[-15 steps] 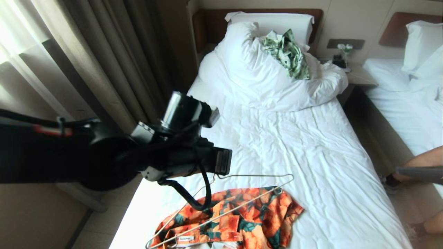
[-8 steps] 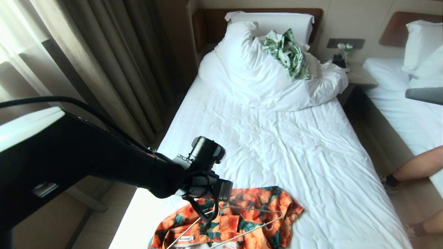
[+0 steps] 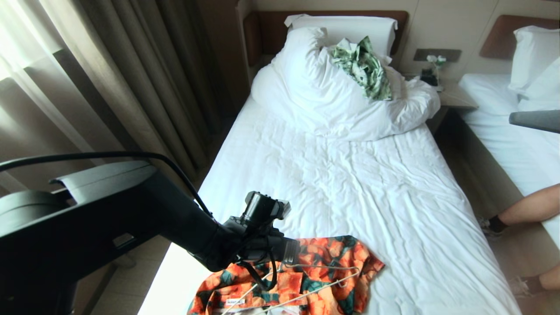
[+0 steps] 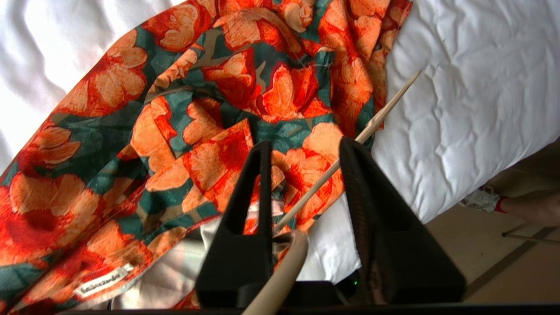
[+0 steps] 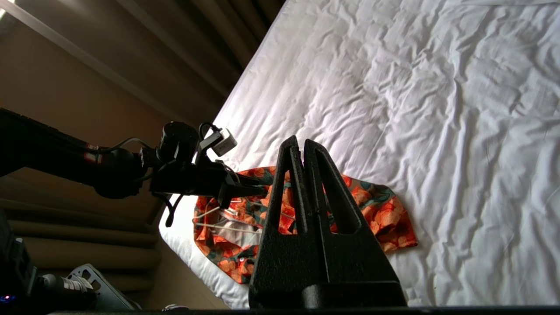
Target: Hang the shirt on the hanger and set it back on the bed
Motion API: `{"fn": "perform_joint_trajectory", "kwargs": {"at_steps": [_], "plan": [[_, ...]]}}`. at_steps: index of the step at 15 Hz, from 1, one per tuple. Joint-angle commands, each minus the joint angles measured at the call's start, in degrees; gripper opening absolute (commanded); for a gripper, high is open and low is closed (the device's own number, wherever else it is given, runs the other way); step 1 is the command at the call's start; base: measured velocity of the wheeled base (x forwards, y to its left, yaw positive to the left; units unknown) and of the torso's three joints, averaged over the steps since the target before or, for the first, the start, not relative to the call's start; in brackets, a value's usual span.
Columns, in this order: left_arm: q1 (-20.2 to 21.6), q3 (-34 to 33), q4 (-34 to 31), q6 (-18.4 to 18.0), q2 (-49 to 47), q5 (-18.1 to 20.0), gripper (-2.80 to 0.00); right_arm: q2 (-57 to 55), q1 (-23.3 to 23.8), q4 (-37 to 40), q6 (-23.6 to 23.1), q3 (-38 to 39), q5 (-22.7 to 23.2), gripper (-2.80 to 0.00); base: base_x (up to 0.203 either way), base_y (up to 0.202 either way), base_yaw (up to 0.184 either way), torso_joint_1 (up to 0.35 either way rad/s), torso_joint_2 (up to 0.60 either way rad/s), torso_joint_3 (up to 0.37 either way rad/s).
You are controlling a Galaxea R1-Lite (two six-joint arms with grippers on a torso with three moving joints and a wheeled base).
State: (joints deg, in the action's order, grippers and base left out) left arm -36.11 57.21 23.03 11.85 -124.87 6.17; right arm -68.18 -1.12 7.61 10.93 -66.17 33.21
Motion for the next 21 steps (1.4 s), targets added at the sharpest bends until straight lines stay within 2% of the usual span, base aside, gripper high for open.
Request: {"fn": "perform_joint_trajectory", "kwargs": {"at_steps": [1,3,8,12,15,16,19,21], "plan": [[0.37,0.0,2.27,0.1,-2.08,0.26,0.0,-0.29,-0.02,0.04,0.05,-0.01,0.24,-2.8,0.0,0.0,0.0,0.0,0.0,0.0],[0.53,0.0,5.61,0.02,-2.8,0.51,0.0,-0.68,-0.11,0.0,0.05,0.16,0.28,-2.8,0.0,0.0,0.0,0.0,0.0,0.0],[0.34,-2.63,5.36,-0.07,-0.9,0.15,0.0,-0.83,-1.05,0.04,-0.04,0.34,0.37,-2.8,0.0,0.0,0.0,0.0,0.0,0.0],[-0.65,-3.34,0.23,-0.86,2.37,-1.73,0.0,-0.55,-1.25,0.03,-0.12,0.52,0.1,-2.8,0.0,0.0,0.0,0.0,0.0,0.0],[-0.19,-5.44,-0.45,-1.02,3.79,-2.29,0.0,-0.47,-1.25,0.04,-0.12,0.52,0.1,-2.8,0.0,0.0,0.0,0.0,0.0,0.0],[-0.18,-6.52,-0.33,-1.16,5.08,-2.97,-2.8,-0.3,-1.25,0.04,-0.12,0.52,0.15,-2.8,0.0,0.0,0.0,0.0,0.0,0.0],[-0.11,-10.52,-0.29,-1.11,12.6,-4.84,-2.8,0.71,-2.68,0.03,-0.28,1.24,0.29,-2.8,0.0,0.0,0.0,0.0,0.0,0.0],[0.05,-13.64,-0.27,-0.81,19.43,-8.13,-2.8,2.45,-4.73,0.04,-1.89,3.97,0.12,-2.8,0.0,0.0,0.0,0.0,0.0,0.0]]}}
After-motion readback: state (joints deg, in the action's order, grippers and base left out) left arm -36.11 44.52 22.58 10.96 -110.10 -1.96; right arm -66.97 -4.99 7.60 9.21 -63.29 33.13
